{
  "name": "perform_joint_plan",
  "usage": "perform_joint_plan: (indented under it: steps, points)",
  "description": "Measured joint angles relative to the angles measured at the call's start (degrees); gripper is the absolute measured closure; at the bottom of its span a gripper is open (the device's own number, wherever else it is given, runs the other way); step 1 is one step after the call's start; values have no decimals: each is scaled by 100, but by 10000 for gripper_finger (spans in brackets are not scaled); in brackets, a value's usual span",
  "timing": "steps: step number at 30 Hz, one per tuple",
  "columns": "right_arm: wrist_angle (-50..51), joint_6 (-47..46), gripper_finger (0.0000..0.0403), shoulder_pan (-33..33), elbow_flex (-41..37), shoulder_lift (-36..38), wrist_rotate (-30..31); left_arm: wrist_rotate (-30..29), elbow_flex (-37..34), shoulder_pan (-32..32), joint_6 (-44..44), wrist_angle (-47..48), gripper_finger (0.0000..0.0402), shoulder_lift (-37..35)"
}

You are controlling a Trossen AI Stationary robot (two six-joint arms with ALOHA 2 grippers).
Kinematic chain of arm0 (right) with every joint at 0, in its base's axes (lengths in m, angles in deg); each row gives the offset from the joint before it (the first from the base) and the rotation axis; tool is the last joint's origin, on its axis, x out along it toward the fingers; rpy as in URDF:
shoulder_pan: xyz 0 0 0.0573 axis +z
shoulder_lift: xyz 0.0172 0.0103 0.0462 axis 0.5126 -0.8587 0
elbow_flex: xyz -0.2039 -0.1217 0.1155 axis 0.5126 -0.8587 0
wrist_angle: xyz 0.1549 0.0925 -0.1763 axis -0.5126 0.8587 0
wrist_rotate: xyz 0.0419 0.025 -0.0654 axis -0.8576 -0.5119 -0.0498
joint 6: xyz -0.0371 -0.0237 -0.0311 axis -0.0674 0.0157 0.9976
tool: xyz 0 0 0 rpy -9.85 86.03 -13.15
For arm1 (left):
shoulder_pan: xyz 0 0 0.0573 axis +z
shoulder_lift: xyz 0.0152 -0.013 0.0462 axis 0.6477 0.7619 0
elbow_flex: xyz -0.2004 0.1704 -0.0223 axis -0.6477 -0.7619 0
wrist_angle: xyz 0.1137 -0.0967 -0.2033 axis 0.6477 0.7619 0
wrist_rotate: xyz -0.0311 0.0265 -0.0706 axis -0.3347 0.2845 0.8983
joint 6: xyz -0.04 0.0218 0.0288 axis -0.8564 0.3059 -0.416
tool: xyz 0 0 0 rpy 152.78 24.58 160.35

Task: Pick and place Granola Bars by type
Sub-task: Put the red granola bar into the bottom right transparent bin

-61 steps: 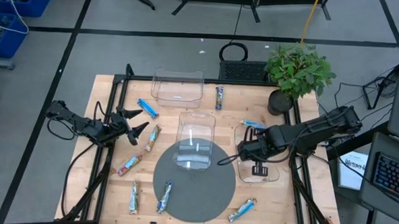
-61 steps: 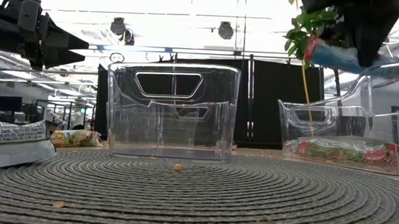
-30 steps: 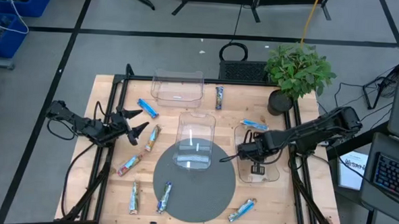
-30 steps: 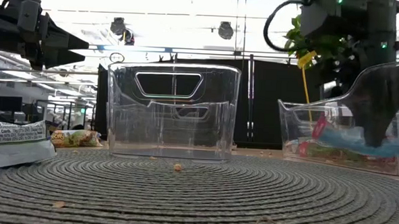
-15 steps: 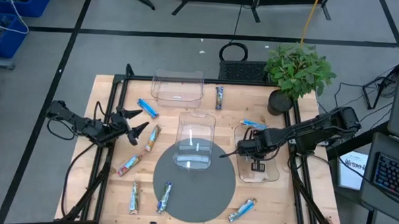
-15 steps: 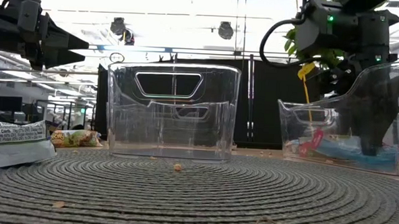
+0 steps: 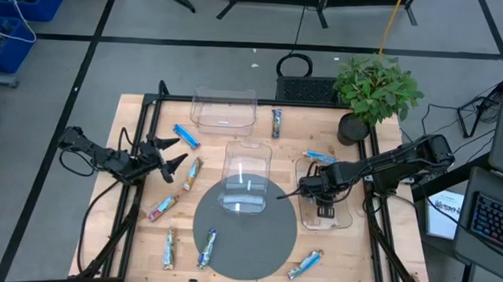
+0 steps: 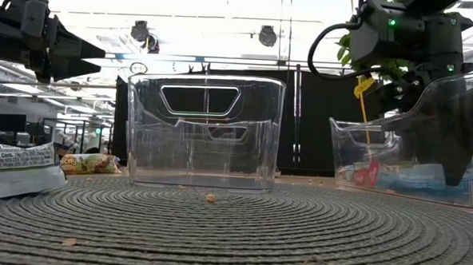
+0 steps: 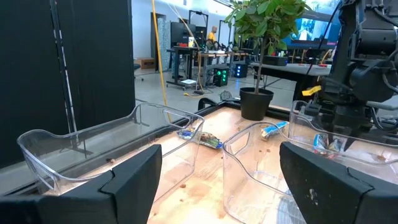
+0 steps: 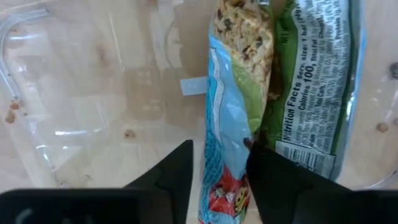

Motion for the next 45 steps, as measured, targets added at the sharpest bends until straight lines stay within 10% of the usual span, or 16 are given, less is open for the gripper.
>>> perform_joint_plan:
  steps: [45]
  points:
    - [2293, 702, 81, -216, 3976, 527, 207, 0, 0, -1, -2, 0, 78, 1]
